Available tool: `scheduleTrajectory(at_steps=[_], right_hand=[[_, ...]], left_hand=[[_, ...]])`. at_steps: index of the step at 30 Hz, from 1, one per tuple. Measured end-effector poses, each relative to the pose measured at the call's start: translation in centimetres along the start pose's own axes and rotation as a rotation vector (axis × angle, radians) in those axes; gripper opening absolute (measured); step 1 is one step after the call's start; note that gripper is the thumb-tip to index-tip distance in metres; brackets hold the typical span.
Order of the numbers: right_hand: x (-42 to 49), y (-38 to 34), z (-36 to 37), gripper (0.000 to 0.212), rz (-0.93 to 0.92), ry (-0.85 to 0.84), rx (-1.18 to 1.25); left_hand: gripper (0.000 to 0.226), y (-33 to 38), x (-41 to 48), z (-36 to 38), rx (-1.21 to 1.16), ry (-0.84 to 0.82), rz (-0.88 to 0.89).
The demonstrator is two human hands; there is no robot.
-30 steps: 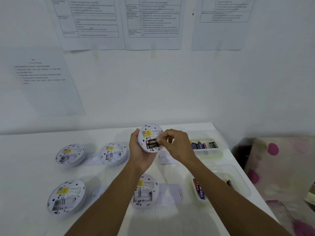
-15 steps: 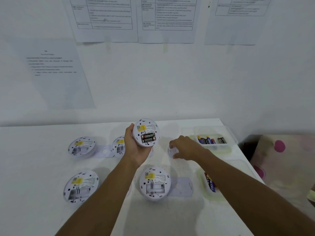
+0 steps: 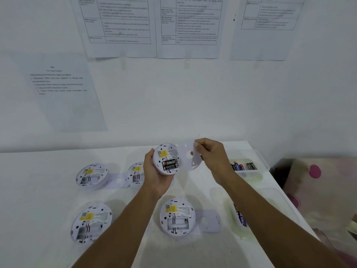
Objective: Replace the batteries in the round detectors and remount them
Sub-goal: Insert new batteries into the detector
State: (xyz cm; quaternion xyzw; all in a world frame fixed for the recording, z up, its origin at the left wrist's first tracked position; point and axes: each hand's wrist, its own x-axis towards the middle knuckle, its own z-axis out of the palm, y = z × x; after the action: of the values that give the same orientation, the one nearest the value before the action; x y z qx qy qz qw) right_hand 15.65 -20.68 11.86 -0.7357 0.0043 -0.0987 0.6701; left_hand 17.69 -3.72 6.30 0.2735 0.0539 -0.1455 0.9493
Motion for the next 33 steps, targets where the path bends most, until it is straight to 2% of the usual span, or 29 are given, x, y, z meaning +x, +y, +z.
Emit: scheduleTrajectory(at_steps=[2, 7, 11, 13, 16, 18, 26, 30, 33], right_hand=[[-0.3, -0.6, 1.0, 0.011, -0.025, 0.036, 0.032], [-0.7, 0.4, 2.7, 0.014, -0.243, 0.145, -0.283], [-1.4, 1.6, 3.3, 0.014, -0.356, 0.109, -0.486], [-2.2, 2.1, 3.8, 0.023, -0.386, 0.092, -0.633], [-3.0, 2.0, 4.2, 0.040, -0.360, 0.084, -0.668], [-3.1, 1.8, 4.3, 0.044, -0.344, 0.066, -0.688], [-3.1, 0.7, 4.6, 0.034, -0.309, 0.028, -0.780], [-3.3, -0.2, 5.1, 0.025, -0.224, 0.082, -0.743], [-3.6, -0.4, 5.3, 0.031, -0.197, 0.133, -0.685]], left_hand=[[0.048, -0.6, -0.2, 0.8, 0.007, -0.037, -0.014], [0.055, -1.5, -0.8, 1.9, 0.002, -0.059, -0.029], [0.056, -1.6, -0.9, 1.8, 0.009, -0.014, -0.051], [0.057, -1.6, -1.1, 1.9, 0.011, 0.017, -0.071], [0.056, -1.6, -1.2, 2.0, 0.031, 0.050, -0.084], [0.055, -1.6, -1.2, 1.9, 0.040, 0.062, -0.077], [0.051, -1.9, -1.6, 1.5, 0.065, 0.060, -0.046], [0.054, -2.3, -1.7, 1.5, 0.105, 0.043, -0.011], [0.054, -2.2, -1.7, 1.6, 0.155, 0.028, 0.019]])
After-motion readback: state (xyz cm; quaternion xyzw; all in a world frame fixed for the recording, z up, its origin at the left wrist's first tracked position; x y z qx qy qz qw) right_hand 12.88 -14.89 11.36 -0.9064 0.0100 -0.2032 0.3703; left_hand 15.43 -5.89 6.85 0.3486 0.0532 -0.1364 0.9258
